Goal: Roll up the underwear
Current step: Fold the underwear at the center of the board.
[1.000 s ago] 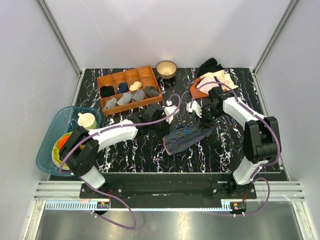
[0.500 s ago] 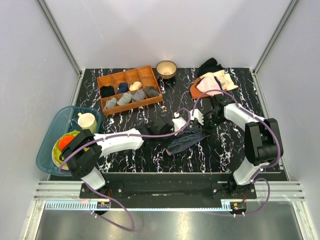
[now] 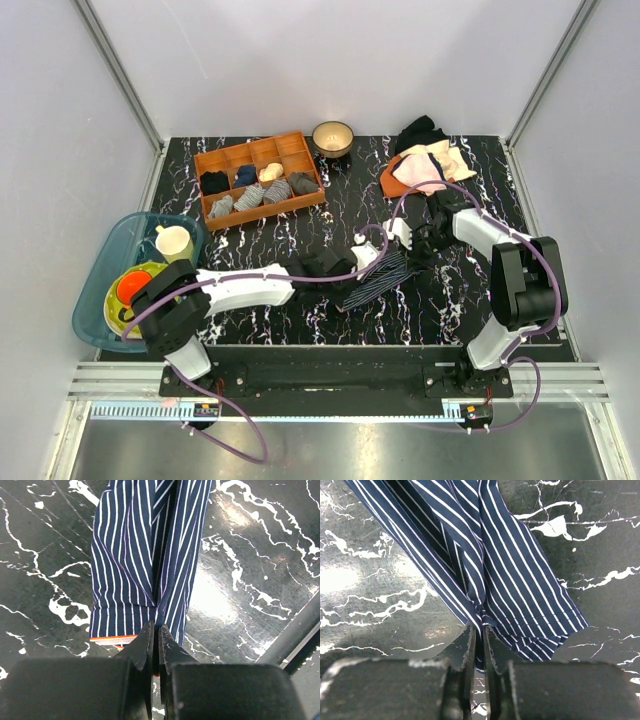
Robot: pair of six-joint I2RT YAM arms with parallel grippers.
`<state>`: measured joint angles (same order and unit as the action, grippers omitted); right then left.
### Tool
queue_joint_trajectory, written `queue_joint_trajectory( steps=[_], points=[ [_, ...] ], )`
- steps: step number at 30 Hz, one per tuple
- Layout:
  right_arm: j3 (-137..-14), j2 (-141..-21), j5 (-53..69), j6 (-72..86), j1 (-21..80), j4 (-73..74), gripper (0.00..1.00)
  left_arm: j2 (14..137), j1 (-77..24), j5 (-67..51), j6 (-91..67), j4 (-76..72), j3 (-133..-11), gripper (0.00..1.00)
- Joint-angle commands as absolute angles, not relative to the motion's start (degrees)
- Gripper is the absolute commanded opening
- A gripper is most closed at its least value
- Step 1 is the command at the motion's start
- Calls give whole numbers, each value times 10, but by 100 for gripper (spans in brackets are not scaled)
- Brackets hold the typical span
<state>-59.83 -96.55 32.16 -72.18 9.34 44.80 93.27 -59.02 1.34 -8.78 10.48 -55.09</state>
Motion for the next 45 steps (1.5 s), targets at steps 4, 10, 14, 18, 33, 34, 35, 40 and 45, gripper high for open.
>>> queue_joint_trajectory(
  steps=[4,10,14,18,33,34,35,40,45],
  points=[
    [-590,-939,334,-733,79,457,25,951,-616,21,-139,69,-543,1],
    [-609,-920,390,-758,43,526,40,964,-628,25,-156,65,-543,3],
    [-626,-912,415,-779,20,586,45,969,-629,24,-158,66,-544,7],
    [-634,-908,431,-795,15,619,48,969,-629,19,-159,69,-544,16],
    [-683,-959,471,-617,37,530,27,816,-628,4,-163,40,-492,51],
    [-683,-962,465,-604,45,520,27,807,-628,5,-163,33,-487,52],
    [-683,-966,459,-592,53,502,27,794,-627,6,-162,29,-477,52],
    [-685,-979,421,-533,114,455,27,790,-597,3,-166,11,-460,54],
    [-691,-994,408,-505,143,439,28,829,-529,-48,-185,3,-463,44]
  ],
)
